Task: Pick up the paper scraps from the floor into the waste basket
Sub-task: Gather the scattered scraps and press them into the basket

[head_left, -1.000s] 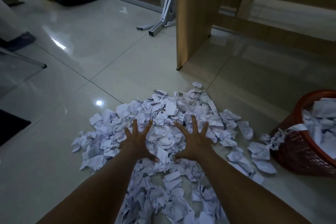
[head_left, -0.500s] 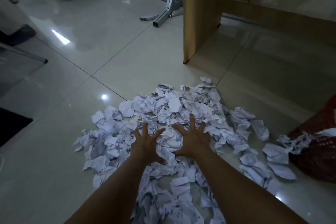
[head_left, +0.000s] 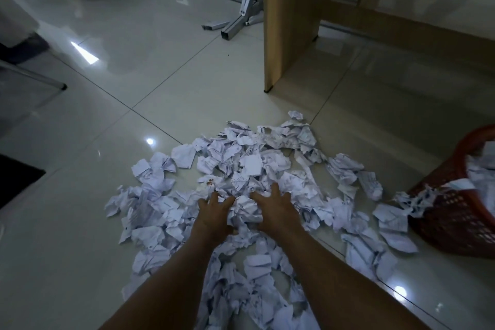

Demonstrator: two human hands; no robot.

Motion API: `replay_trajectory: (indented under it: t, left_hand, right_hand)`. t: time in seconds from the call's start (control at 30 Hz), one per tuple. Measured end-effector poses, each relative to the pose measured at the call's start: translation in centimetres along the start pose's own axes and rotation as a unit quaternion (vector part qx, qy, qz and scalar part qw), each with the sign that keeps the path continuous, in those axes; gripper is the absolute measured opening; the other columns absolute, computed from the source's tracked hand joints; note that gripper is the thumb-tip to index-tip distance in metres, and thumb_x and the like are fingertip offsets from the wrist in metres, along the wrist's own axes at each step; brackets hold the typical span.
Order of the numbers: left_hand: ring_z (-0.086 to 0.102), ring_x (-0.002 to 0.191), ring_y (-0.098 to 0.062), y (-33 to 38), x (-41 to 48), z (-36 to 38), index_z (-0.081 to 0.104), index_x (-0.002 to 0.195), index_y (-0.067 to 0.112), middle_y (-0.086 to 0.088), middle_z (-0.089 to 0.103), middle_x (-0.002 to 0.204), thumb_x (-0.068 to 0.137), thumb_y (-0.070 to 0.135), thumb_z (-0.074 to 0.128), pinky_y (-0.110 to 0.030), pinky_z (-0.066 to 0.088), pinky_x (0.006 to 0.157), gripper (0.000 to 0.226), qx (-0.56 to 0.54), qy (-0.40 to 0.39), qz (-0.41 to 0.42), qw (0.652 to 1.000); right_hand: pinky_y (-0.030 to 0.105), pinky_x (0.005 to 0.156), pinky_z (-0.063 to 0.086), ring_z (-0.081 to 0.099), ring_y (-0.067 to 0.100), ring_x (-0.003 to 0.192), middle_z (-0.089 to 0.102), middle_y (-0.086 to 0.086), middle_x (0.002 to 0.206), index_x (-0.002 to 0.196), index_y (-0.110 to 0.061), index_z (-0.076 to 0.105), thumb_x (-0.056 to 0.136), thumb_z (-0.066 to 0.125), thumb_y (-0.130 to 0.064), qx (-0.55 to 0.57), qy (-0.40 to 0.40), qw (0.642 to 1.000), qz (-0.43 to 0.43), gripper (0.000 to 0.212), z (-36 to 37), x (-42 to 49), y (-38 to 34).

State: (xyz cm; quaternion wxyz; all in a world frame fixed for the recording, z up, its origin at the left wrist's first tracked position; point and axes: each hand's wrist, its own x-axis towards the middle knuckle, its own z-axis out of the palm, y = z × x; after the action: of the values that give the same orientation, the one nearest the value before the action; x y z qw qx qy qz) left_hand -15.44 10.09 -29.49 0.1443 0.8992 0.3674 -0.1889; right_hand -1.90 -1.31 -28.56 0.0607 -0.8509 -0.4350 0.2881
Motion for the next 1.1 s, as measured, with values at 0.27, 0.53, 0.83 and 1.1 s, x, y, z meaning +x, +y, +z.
replay_trajectory:
  t: [0.27,0.53,0.83,1.1]
  left_hand:
    - [0.049,0.118,-0.033,0.5,-1.8,-0.9,0.045,0.134,0.038,-0.01,0.045,0.137,0.078,0.026,0.072,-0.038,0.042,0.1,0.064,-0.118,0.036,0.032,0.992]
    - [0.05,0.117,-0.037,4.3,-3.0,-8.7,0.052,0.134,0.022,-0.017,0.05,0.128,0.075,0.017,0.072,-0.037,0.043,0.098,0.063,-0.139,0.088,0.093,0.982]
    - [0.06,0.098,-0.037,5.7,-5.7,-15.7,0.065,0.117,0.02,-0.016,0.061,0.108,0.068,0.01,0.071,-0.034,0.048,0.084,0.051,-0.134,0.179,0.102,0.969]
    - [0.059,0.089,-0.038,13.9,-6.6,-21.4,0.067,0.107,0.016,-0.017,0.06,0.096,0.07,0.013,0.069,-0.034,0.046,0.076,0.038,-0.148,0.219,0.152,0.952]
  right_hand:
    - [0.04,0.093,0.049,0.055,0.035,0.114,0.038,0.006,0.133,0.13,-0.047,0.047,0.081,0.069,-0.033,0.108,0.044,0.993,0.03,0.056,-1.3,-3.3,1.5]
    - [0.033,0.092,0.048,0.054,0.03,0.119,0.04,0.008,0.139,0.134,-0.04,0.049,0.077,0.072,-0.027,0.147,0.116,0.981,0.041,0.064,-9.0,-8.5,3.2]
    - [0.023,0.085,0.041,0.055,0.024,0.11,0.048,0.005,0.12,0.132,-0.034,0.054,0.072,0.071,-0.022,0.213,0.218,0.951,0.046,0.063,-18.0,-13.9,5.4]
    - [0.018,0.085,0.037,0.055,0.021,0.112,0.053,0.004,0.125,0.131,-0.03,0.057,0.069,0.073,-0.018,0.229,0.313,0.921,0.031,0.065,-24.8,-18.2,8.7]
